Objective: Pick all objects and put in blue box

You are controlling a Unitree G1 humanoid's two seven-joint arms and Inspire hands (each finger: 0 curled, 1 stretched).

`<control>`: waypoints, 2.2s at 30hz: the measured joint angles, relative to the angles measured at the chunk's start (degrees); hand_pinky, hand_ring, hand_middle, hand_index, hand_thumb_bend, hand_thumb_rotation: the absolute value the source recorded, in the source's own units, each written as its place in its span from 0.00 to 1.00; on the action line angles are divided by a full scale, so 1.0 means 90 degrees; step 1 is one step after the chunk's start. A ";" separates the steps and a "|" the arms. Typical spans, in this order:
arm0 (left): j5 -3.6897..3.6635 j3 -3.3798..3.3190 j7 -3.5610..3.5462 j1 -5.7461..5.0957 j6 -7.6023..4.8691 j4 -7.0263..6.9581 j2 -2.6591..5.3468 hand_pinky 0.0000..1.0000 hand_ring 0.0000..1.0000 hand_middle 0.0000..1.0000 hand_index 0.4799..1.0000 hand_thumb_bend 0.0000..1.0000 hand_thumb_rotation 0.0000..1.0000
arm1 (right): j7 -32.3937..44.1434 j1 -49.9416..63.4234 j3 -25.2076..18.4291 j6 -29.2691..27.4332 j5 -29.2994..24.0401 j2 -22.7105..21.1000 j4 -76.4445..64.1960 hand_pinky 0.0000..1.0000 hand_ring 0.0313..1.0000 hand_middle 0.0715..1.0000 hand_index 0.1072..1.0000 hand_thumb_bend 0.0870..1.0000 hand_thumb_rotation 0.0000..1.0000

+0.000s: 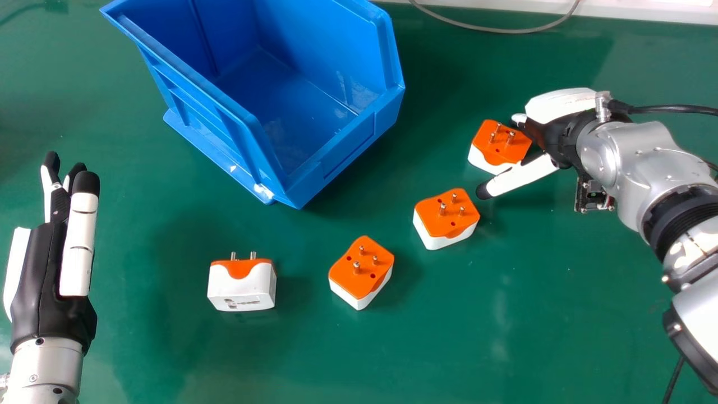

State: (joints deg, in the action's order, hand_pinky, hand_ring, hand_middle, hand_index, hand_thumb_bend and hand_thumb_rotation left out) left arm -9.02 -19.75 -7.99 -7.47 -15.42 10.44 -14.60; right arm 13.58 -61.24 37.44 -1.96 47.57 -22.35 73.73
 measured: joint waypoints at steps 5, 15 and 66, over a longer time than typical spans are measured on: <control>-0.0001 0.0000 0.0002 -0.0068 -0.0001 -0.0059 0.0000 1.00 1.00 1.00 1.00 0.71 0.96 | -0.0006 0.0000 -0.0021 0.0012 -0.0022 0.0010 0.0014 0.97 0.96 0.96 0.95 0.60 0.83; 0.0003 0.0000 0.0006 -0.0152 -0.0007 -0.0139 0.0000 1.00 1.00 1.00 1.00 0.76 0.97 | -0.0107 0.0000 -0.0012 0.0039 -0.0009 0.0019 0.0051 0.96 0.95 0.95 0.93 0.61 0.82; 0.0129 0.0034 0.0084 -0.0511 0.0037 -0.0746 0.0043 1.00 1.00 1.00 1.00 0.85 0.94 | -0.2002 -0.0001 0.0384 0.0335 0.0300 0.0205 0.0286 0.07 0.11 0.17 0.27 0.47 0.62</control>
State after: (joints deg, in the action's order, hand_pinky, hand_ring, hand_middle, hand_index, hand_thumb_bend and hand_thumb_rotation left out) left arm -7.86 -19.45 -7.24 -12.07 -15.08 3.73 -14.21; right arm -4.44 -61.26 40.90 1.06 50.27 -20.50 76.30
